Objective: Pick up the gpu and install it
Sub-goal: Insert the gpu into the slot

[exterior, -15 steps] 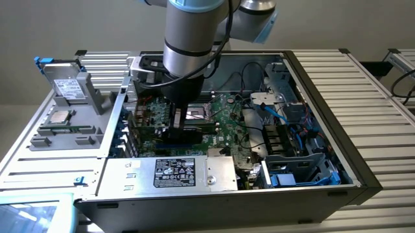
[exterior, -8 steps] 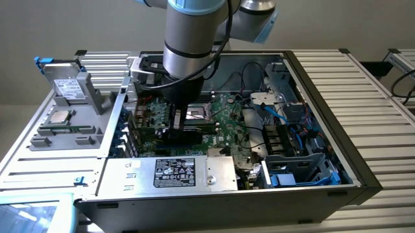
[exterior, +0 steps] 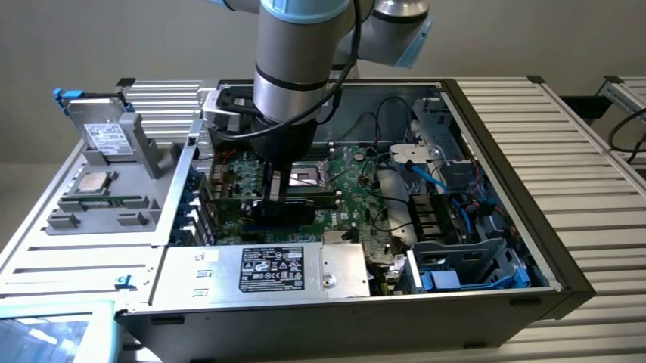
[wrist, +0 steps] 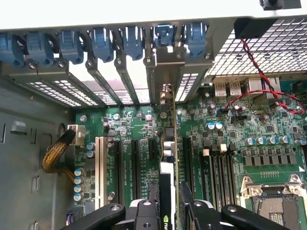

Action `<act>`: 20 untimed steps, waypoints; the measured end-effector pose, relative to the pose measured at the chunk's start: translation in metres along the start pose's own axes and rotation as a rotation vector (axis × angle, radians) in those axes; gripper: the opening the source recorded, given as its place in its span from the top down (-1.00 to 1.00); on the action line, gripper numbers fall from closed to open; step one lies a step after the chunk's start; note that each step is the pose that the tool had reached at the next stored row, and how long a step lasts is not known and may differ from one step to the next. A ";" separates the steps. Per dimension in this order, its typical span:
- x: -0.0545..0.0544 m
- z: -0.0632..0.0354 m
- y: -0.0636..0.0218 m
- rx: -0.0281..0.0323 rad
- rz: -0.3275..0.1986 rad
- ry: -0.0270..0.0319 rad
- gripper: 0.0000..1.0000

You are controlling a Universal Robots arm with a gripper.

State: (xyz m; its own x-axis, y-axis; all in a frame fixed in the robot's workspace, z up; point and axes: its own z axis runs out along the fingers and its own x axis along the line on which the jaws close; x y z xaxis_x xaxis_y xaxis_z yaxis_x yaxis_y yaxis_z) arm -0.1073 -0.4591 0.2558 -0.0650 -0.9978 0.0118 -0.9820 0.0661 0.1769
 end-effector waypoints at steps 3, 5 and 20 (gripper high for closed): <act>0.000 0.0001 0.0006 -0.0001 0.000 -0.0007 0.44; 0.000 0.0001 0.0006 -0.0002 -0.002 -0.0008 0.44; 0.002 -0.0004 -0.0012 -0.0030 -0.009 -0.0425 0.44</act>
State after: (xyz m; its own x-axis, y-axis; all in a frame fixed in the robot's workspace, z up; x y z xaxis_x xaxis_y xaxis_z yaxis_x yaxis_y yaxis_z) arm -0.1062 -0.4607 0.2560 -0.0633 -0.9975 -0.0317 -0.9821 0.0566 0.1798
